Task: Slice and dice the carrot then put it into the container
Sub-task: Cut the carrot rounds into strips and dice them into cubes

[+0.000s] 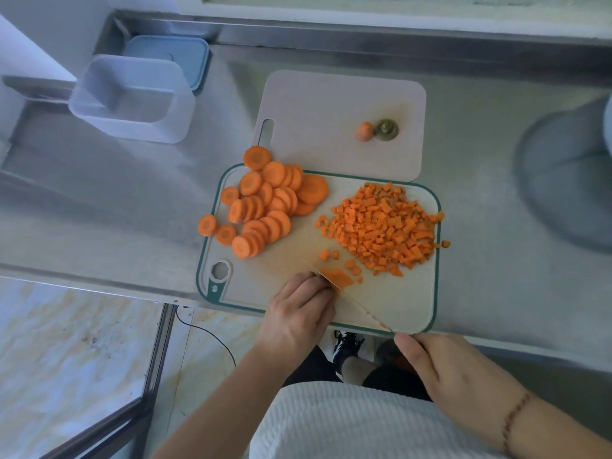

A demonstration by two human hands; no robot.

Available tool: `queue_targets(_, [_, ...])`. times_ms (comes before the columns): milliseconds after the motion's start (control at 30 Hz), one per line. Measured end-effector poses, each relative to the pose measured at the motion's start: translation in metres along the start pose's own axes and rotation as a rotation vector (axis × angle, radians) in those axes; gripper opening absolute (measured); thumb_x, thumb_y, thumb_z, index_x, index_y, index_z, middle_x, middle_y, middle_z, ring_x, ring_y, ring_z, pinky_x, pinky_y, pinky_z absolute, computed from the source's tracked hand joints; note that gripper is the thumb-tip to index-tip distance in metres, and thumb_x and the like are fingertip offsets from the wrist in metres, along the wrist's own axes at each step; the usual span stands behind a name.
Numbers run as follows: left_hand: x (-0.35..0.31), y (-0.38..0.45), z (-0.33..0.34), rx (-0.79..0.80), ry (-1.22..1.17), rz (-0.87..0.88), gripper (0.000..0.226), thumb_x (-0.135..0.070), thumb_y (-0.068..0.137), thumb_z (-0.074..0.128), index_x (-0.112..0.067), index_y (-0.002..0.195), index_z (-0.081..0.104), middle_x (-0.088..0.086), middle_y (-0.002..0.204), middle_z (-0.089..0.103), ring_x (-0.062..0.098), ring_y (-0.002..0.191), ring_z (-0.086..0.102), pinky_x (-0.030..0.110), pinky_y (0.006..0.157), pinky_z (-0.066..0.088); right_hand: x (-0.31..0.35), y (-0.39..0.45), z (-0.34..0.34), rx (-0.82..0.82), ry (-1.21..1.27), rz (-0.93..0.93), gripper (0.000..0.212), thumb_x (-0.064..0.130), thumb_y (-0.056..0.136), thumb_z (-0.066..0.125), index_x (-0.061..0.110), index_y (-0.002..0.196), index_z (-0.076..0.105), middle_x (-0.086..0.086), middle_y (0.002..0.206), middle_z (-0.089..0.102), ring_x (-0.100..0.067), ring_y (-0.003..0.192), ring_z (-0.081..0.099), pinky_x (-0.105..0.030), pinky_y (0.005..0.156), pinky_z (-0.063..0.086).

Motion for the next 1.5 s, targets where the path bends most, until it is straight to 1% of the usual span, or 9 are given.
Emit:
queue_targets(133, [0.000, 0.002, 0.003, -0.008, -0.011, 0.008, 0.004, 0.001, 0.089, 0.073, 0.001, 0.093, 0.075, 0.010, 0.101, 0.072, 0.030, 0.094, 0.069, 0.041, 0.081, 0.056, 0.005, 0.024, 0.004, 0.004, -0.013, 0.012, 0.072, 0.071, 0.081, 0.005, 0.017, 0.063, 0.049, 0.001, 0.053, 0.050, -0.010, 0.049, 0.047, -0.027, 0.054, 0.042])
queue_targets(500, [0.002, -0.010, -0.006, -0.077, 0.067, 0.012, 0.005, -0.006, 0.090, 0.073, -0.004, 0.087, 0.077, 0.005, 0.097, 0.073, 0.026, 0.096, 0.065, 0.035, 0.089, 0.052, 0.006, -0.005, 0.002, 0.016, -0.016, 0.004, 0.057, 0.066, 0.085, 0.011, 0.028, 0.061, 0.046, 0.006, 0.056, 0.053, -0.007, 0.059, 0.053, -0.021, 0.057, 0.040])
queue_targets(733, [-0.001, -0.012, -0.007, -0.093, 0.026, -0.052, 0.005, -0.004, 0.089, 0.074, -0.005, 0.091, 0.078, 0.004, 0.100, 0.073, 0.024, 0.097, 0.066, 0.035, 0.088, 0.054, 0.025, 0.026, 0.013, -0.045, -0.018, -0.066, 0.069, 0.068, 0.088, 0.009, 0.018, 0.066, 0.051, 0.003, 0.056, 0.054, -0.011, 0.052, 0.052, -0.027, 0.053, 0.043])
queue_targets(833, [0.006, -0.015, -0.016, -0.140, -0.057, -0.137, 0.004, 0.000, 0.086, 0.075, -0.001, 0.089, 0.078, 0.005, 0.098, 0.071, 0.024, 0.091, 0.066, 0.035, 0.080, 0.057, 0.017, 0.012, 0.000, -0.026, 0.083, -0.047, 0.063, 0.068, 0.088, 0.014, 0.020, 0.059, 0.045, 0.003, 0.049, 0.049, -0.011, 0.049, 0.047, -0.025, 0.053, 0.040])
queue_targets(933, [0.022, -0.025, -0.034, -0.290, -0.135, -0.323, 0.013, -0.006, 0.089, 0.066, 0.003, 0.085, 0.075, 0.000, 0.099, 0.066, 0.019, 0.083, 0.067, 0.028, 0.066, 0.057, 0.019, 0.002, 0.000, 0.071, 0.139, -0.049, 0.055, 0.056, 0.095, 0.025, 0.022, 0.057, 0.043, 0.020, 0.053, 0.054, -0.003, 0.055, 0.050, -0.017, 0.057, 0.040])
queue_targets(1100, [0.030, -0.029, -0.039, -0.380, -0.165, -0.512, 0.018, -0.014, 0.088, 0.060, 0.000, 0.082, 0.070, -0.001, 0.093, 0.065, 0.004, 0.079, 0.063, 0.019, 0.065, 0.053, 0.008, 0.018, 0.012, 0.062, 0.125, -0.052, 0.059, 0.064, 0.089, 0.020, 0.018, 0.057, 0.039, 0.007, 0.048, 0.046, -0.008, 0.050, 0.044, -0.023, 0.056, 0.038])
queue_targets(1233, [0.031, -0.028, -0.032, -0.318, -0.172, -0.441, 0.015, -0.013, 0.089, 0.063, -0.001, 0.085, 0.071, -0.002, 0.097, 0.063, 0.019, 0.083, 0.066, 0.036, 0.065, 0.057, -0.015, 0.032, -0.004, 0.000, 0.149, 0.020, 0.067, 0.068, 0.088, 0.019, 0.013, 0.059, 0.046, 0.000, 0.053, 0.051, -0.011, 0.052, 0.051, -0.028, 0.060, 0.043])
queue_targets(1400, [0.025, -0.005, -0.037, -0.271, -0.156, -0.330, 0.011, -0.012, 0.089, 0.065, -0.004, 0.088, 0.073, -0.008, 0.102, 0.060, 0.017, 0.089, 0.064, 0.032, 0.077, 0.054, -0.017, 0.046, -0.029, -0.045, 0.189, 0.027, 0.059, 0.066, 0.087, 0.020, 0.018, 0.058, 0.035, 0.005, 0.046, 0.036, -0.005, 0.043, 0.037, -0.023, 0.049, 0.033])
queue_targets(1500, [0.031, 0.039, -0.045, -0.246, -0.042, -0.224, 0.011, -0.008, 0.088, 0.066, -0.001, 0.091, 0.074, 0.005, 0.098, 0.066, 0.021, 0.090, 0.063, 0.032, 0.082, 0.051, -0.016, 0.038, -0.025, 0.009, 0.227, 0.023, 0.061, 0.072, 0.085, 0.021, 0.019, 0.059, 0.038, 0.005, 0.049, 0.038, -0.007, 0.047, 0.040, -0.032, 0.056, 0.039])
Point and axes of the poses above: each hand's wrist, its own y-axis towards the middle knuckle, its own z-axis out of the palm, x = y × z, the point moved 6 cm from there along y, towards the middle knuckle
